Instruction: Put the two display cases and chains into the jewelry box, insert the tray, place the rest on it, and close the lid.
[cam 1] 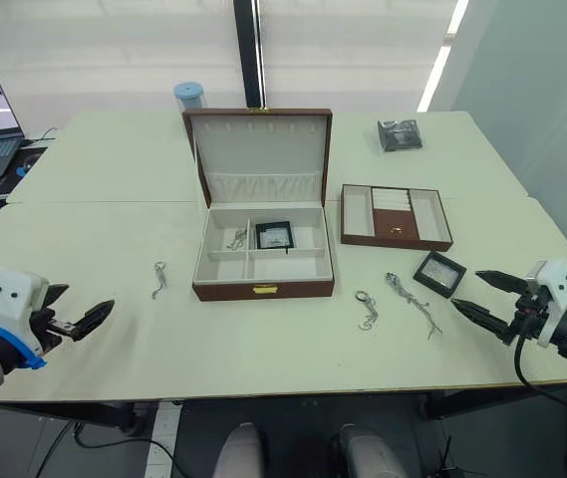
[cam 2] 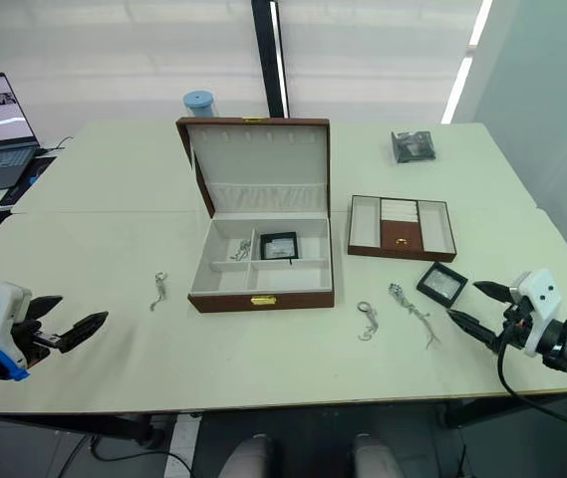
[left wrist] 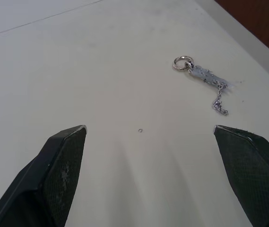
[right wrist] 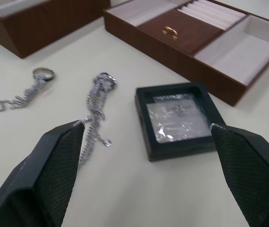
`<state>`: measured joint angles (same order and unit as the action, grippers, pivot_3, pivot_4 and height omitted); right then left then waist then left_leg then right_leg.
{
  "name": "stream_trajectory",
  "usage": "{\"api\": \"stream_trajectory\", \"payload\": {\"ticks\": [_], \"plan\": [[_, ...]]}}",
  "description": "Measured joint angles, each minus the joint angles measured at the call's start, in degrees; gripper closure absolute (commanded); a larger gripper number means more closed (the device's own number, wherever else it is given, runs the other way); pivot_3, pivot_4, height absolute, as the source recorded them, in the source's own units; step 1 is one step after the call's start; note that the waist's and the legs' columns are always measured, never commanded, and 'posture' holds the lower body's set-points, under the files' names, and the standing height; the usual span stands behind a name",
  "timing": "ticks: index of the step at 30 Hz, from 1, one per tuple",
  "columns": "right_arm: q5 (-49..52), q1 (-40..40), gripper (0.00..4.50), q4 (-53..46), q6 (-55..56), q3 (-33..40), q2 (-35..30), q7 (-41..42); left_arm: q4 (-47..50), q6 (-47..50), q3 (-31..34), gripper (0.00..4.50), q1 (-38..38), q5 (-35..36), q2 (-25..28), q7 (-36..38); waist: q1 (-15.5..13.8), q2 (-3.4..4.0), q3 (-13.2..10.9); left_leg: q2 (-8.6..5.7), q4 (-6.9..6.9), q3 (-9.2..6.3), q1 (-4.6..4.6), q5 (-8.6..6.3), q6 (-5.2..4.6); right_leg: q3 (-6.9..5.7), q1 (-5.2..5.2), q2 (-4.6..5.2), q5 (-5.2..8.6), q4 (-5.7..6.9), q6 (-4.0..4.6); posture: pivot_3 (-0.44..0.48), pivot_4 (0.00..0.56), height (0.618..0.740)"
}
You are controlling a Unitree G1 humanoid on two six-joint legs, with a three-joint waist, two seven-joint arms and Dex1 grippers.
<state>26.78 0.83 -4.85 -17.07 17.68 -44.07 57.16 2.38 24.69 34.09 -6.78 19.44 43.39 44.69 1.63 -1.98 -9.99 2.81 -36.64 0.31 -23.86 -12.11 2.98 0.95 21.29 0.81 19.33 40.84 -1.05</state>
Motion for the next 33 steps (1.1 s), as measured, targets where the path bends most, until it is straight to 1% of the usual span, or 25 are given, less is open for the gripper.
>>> {"api": "stream_trajectory", "payload": {"ticks": [4, 6, 8, 12, 17, 22, 26, 33], "plan": [[4.3, 0.4, 0.0, -12.0, -2.9, -5.3, 4.0, 0.0, 3.2, 1.4, -0.3, 0.04, 0.4, 2.1, -4.2, -3.4, 0.0, -0.01, 0.0, 0.0, -0.01, -0.04, -0.02, 0.0, 0.0, -0.03, 0.0, 0.0, 0.0, 0.0, 0.0, 0.0, 0.15, 0.74], [4.4, 0.4, 0.0, -16.3, -3.2, -7.9, 5.2, -0.7, 4.3, 1.5, -0.4, 0.04, 0.5, 2.8, -6.1, -5.2, 0.0, -0.02, 0.0, -0.03, -0.01, -0.03, -0.01, 0.0, 0.0, -0.02, -0.02, 0.02, 0.0, -0.01, 0.0, 0.0, 0.15, 0.74], [4.0, 0.3, 0.0, -18.6, -3.2, -10.0, 5.9, -1.1, 4.5, 1.4, -1.3, 0.04, 0.8, 3.1, -7.5, -6.4, 0.0, -0.03, 0.0, -0.04, -0.01, -0.05, -0.01, 0.0, 0.0, -0.04, -0.04, 0.02, 0.0, -0.02, 0.0, 0.0, 0.15, 0.74], [2.5, -1.0, 0.0, -20.7, -3.0, -15.0, 6.7, -1.3, 4.5, 1.1, -4.7, 0.04, 2.7, 3.0, -12.5, -10.6, -0.2, -0.07, 0.0, -0.07, -0.03, -0.09, -0.01, 0.0, 0.0, -0.08, -0.08, 0.03, 0.0, -0.04, 0.0, 0.0, 0.15, 0.74], [1.3, -3.6, 0.0, -21.3, -2.9, -18.7, 6.9, -1.4, 4.9, -0.4, -7.8, 0.04, 4.7, 2.4, -17.6, -16.0, -0.1, -0.1, 0.0, -0.07, -0.03, -0.11, -0.01, 0.0, 0.0, -0.08, -0.08, 0.02, 0.0, -0.04, -0.01, 0.0, 0.15, 0.74], [0.9, -4.8, 0.0, -21.3, -3.0, -19.9, 7.0, -2.2, 5.1, -1.7, -9.8, 0.04, 5.0, 1.1, -20.6, -20.5, -0.1, -0.1, 0.1, -0.07, -0.03, -0.12, 0.0, 0.0, 0.0, -0.09, -0.09, 0.01, 0.0, -0.04, 0.0, 0.0, 0.15, 0.74], [0.5, -6.2, 0.0, -21.3, -3.1, -21.3, 7.5, -2.8, 4.8, -3.0, -12.4, 0.04, 6.5, -1.0, -24.1, -24.7, -0.2, -0.11, 0.1, -0.1, -0.04, -0.14, -0.01, 0.0, 0.0, -0.1, -0.1, 0.01, 0.0, -0.04, -0.01, 0.0, 0.15, 0.74], [0.3, -6.4, 0.0, -21.3, -3.6, -21.3, 7.8, -4.0, 1.5, -5.4, -14.0, 0.04, 9.9, -3.9, -25.6, -29.5, -0.2, -0.12, 0.1, -0.11, -0.04, -0.12, -0.01, 0.0, 0.0, -0.09, -0.11, 0.0, 0.0, -0.04, -0.01, 0.0, 0.15, 0.74]]}}
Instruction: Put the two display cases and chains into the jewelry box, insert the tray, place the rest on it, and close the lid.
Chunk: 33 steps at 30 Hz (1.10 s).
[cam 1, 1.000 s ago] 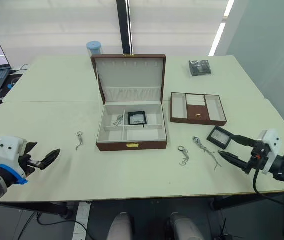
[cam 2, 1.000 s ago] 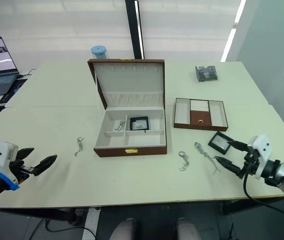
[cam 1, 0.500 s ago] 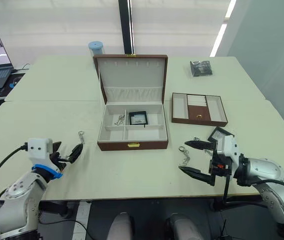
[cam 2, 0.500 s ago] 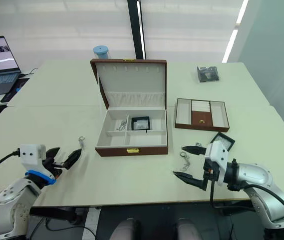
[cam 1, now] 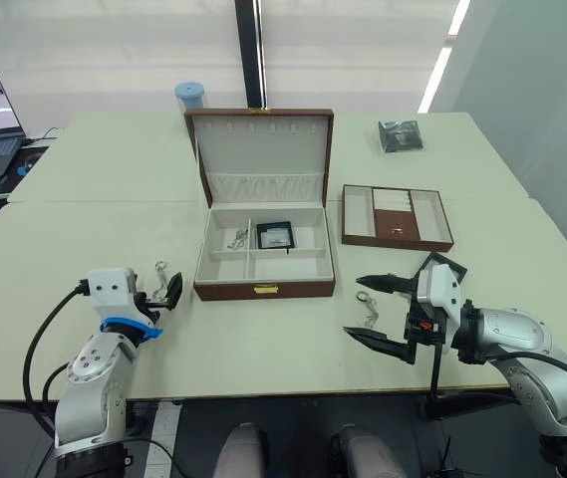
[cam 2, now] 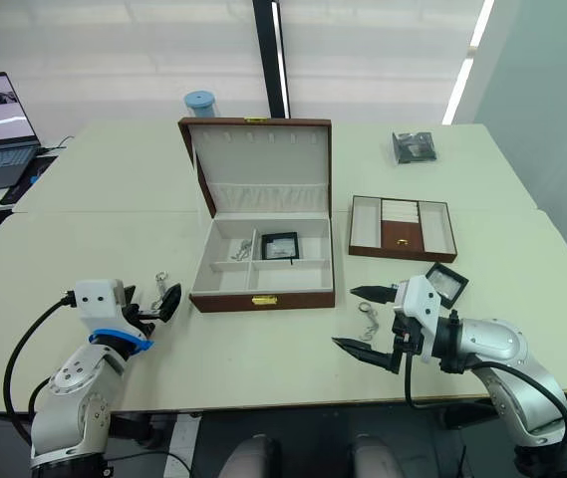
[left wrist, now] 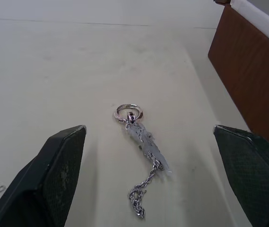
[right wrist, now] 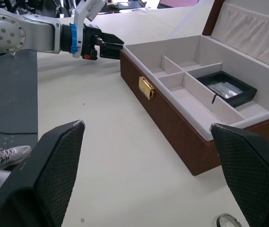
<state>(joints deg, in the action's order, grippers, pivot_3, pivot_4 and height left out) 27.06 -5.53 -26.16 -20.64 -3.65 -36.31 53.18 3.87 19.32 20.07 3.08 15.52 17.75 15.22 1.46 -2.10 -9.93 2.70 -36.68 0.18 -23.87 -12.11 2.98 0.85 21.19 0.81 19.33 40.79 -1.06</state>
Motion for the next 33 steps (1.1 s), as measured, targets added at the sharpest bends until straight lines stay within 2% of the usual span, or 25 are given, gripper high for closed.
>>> {"api": "stream_trajectory", "payload": {"ticks": [10, 23, 27, 33], "plan": [[0.0, 0.8, 0.0, 0.1, 0.0, 0.0, 0.3, -0.8, -5.3, -1.0, -1.3, 0.04, 4.3, -1.0, -0.5, -2.3, 0.0, 0.08, 0.0, -0.04, 0.0, -0.01, 0.04, 0.0, 0.0, -0.02, -0.05, -0.03, 0.0, 0.01, 0.0, 0.0, 0.15, 0.74], [-0.5, 2.2, 0.0, 0.9, 0.1, 0.0, 0.5, -0.8, -6.6, -1.0, -2.0, 0.04, 4.7, -1.5, -0.1, -2.1, -0.1, 0.41, 0.2, -0.07, 0.01, 0.01, 0.11, 0.0, 0.0, 0.01, -0.11, -0.11, 0.0, 0.01, 0.0, 0.0, 0.15, 0.74], [-0.9, 2.2, 0.0, 1.6, 0.2, 0.0, 0.8, -0.7, -6.6, -1.0, -2.3, 0.92, 4.6, -1.7, -0.1, -2.1, -0.1, 0.49, 0.3, -0.07, 0.01, 0.02, 0.11, 0.0, 0.0, 0.02, -0.11, -0.18, 0.0, 0.01, -0.01, 0.0, 0.15, 0.74], [-1.2, 2.2, 0.0, 2.2, 1.1, 0.0, 1.0, -0.2, -6.6, -1.0, -2.3, 2.93, 4.6, -1.7, -0.1, -2.1, -0.1, 0.5, 0.3, -0.06, 0.01, 0.02, 0.11, 0.0, 0.0, 0.02, -0.11, -0.19, 0.0, 0.0, -0.01, 0.0, 0.15, 0.74]]}}
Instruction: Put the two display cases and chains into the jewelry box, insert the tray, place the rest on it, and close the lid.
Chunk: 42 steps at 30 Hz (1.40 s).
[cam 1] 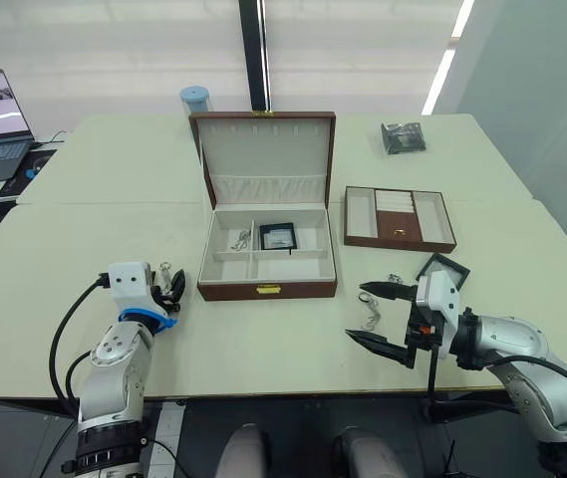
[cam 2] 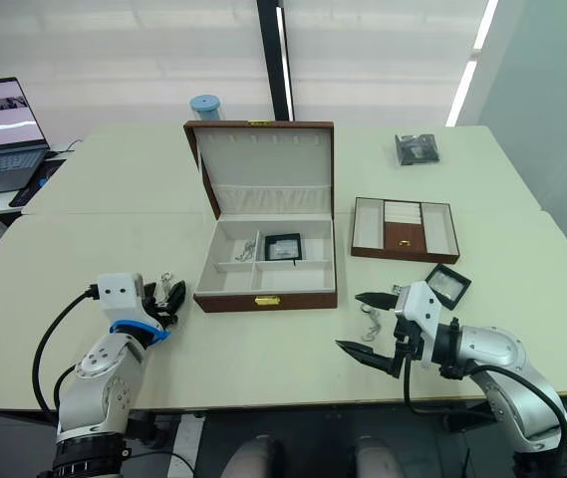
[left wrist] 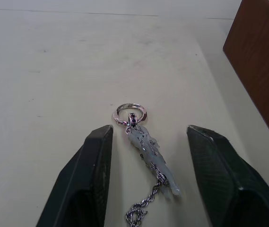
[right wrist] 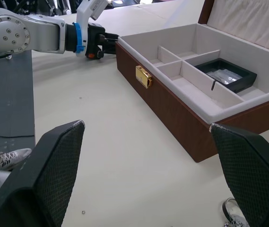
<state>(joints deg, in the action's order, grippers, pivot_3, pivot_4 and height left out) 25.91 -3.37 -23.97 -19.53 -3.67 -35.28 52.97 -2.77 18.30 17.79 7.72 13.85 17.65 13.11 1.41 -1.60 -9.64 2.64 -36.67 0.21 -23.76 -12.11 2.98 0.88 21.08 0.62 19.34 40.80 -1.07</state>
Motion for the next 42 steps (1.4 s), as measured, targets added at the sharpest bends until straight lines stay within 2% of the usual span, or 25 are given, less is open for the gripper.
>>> {"api": "stream_trajectory", "payload": {"ticks": [4, 5, 21, 32, 42], "plan": [[0.0, 0.0, 0.0, 0.5, 0.2, 0.0, 0.0, 0.2, 0.0, 0.0, 0.0, 4.29, 0.0, 0.0, 0.0, 0.0, 0.0, 0.01, 0.0, 0.0, 0.0, 0.0, 0.0, 0.0, 0.0, 0.0, 0.0, 0.0, 0.0, 0.0, 0.0, 0.0, 0.15, 0.74], [0.0, 0.0, 0.0, 0.5, 0.3, 0.0, 0.0, 0.4, 0.0, 0.0, 0.0, 4.47, -0.1, 0.0, 0.0, 0.0, 0.0, 0.01, 0.0, 0.0, 0.0, 0.0, 0.0, 0.0, 0.0, 0.0, 0.0, 0.0, 0.0, 0.0, 0.0, 0.0, 0.15, 0.74], [-0.1, 0.0, 0.0, 1.6, 1.2, 0.0, 0.0, 0.7, 1.3, 0.2, 1.0, 4.5, -0.7, 2.4, -0.2, 0.2, 0.1, -0.05, 0.0, 0.02, 0.01, 0.0, -0.03, 0.0, 0.0, 0.0, 0.02, -0.01, 0.0, -0.05, 0.0, 0.0, 0.15, 0.74], [-0.7, -1.3, 0.0, 3.1, 1.7, -0.5, 0.4, 0.8, 10.5, 1.9, 3.2, 4.5, -2.6, 8.8, -0.4, 1.0, 0.1, -0.36, -0.2, 0.06, 0.01, -0.02, -0.07, 0.0, 0.01, 0.0, 0.05, -0.01, 0.0, -0.07, 0.0, 0.0, 0.15, 0.74], [-0.5, -1.4, 0.0, 3.8, 2.8, -0.4, 1.0, 0.5, 15.9, 7.5, 3.9, 4.5, -0.4, 14.3, 3.8, 3.1, 0.1, -0.46, -0.3, 0.07, 0.02, -0.03, -0.08, 0.0, 0.01, 0.0, 0.06, -0.07, 0.0, -0.08, 0.0, 0.0, 0.15, 0.74]]}}
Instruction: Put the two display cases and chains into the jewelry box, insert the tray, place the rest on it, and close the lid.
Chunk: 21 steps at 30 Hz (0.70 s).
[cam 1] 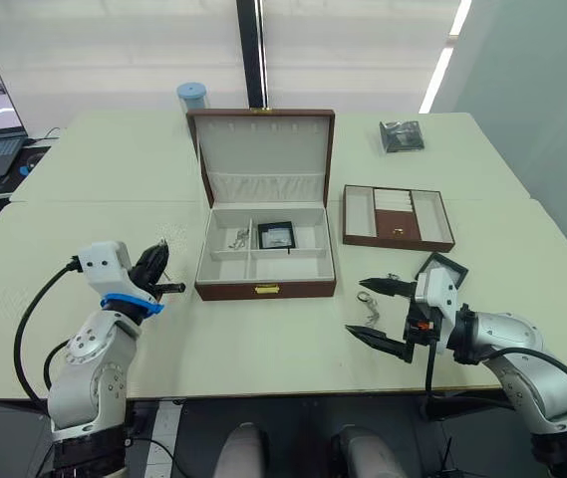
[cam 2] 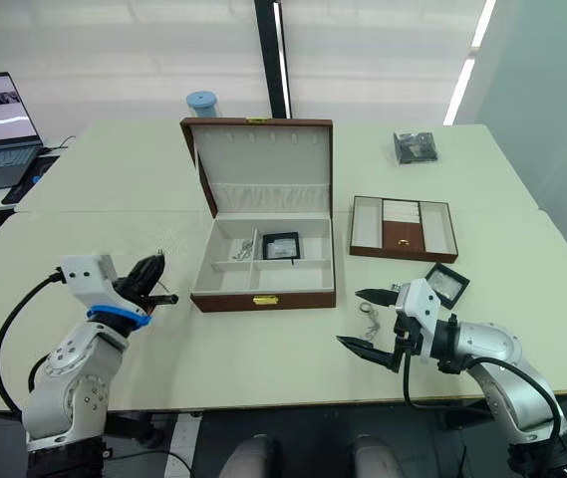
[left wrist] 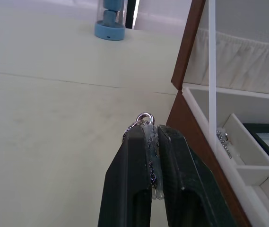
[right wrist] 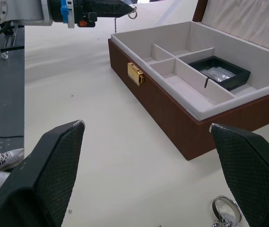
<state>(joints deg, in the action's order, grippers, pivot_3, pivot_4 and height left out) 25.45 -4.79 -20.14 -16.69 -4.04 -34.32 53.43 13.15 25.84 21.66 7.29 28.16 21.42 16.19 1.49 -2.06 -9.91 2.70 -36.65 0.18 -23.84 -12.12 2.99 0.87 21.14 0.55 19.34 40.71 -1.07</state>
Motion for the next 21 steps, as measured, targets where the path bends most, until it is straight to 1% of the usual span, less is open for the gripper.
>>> {"api": "stream_trajectory", "payload": {"ticks": [5, 9, 11, 14, 21], "plan": [[1.0, 1.2, 0.0, -2.2, -0.4, 1.9, 0.6, -1.8, 1.6, 4.4, -0.1, 4.5, 1.3, 3.5, 4.3, 4.2, 0.0, 0.01, 0.0, 0.02, 0.02, 0.0, 0.0, 0.0, 0.0, 0.0, 0.02, -0.02, 0.0, 0.0, 0.0, 0.0, 0.15, 0.74], [1.6, 2.1, 0.0, -5.2, -1.2, 3.3, 0.7, -4.2, 2.2, 10.1, -0.3, 4.5, 4.6, 8.4, 9.0, 9.0, 0.0, 0.0, 0.0, 0.01, 0.02, 0.0, -0.01, 0.0, 0.01, -0.01, 0.02, -0.02, 0.0, 0.0, -0.01, 0.0, 0.15, 0.74], [1.7, 2.7, 0.0, -6.3, -1.4, 3.6, 0.8, -5.2, 2.3, 12.1, -1.1, 4.5, 5.7, 9.8, 10.6, 10.9, 0.0, 0.0, 0.0, 0.0, 0.03, 0.02, -0.01, 0.0, 0.01, 0.02, 0.03, -0.01, 0.01, -0.03, -0.01, 0.0, 0.15, 0.74], [1.7, 4.3, 0.0, -7.7, -1.6, 4.3, 1.0, -7.0, 2.1, 15.0, -3.5, 4.5, 7.3, 10.9, 12.8, 13.9, 0.0, -0.01, 0.0, 0.01, 0.04, 0.02, -0.02, 0.0, 0.01, 0.02, 0.03, -0.02, 0.0, -0.05, -0.01, 0.0, 0.15, 0.74], [1.7, 6.9, 0.0, -11.2, -1.7, 5.4, 1.1, -10.4, -0.2, 18.0, -8.0, 4.5, 11.2, 11.2, 15.1, 19.5, 0.1, -0.01, 0.0, 0.01, 0.12, 0.03, -0.01, 0.0, 0.01, 0.04, 0.07, -0.03, 0.01, -0.05, -0.01, 0.0, 0.15, 0.74]]}}
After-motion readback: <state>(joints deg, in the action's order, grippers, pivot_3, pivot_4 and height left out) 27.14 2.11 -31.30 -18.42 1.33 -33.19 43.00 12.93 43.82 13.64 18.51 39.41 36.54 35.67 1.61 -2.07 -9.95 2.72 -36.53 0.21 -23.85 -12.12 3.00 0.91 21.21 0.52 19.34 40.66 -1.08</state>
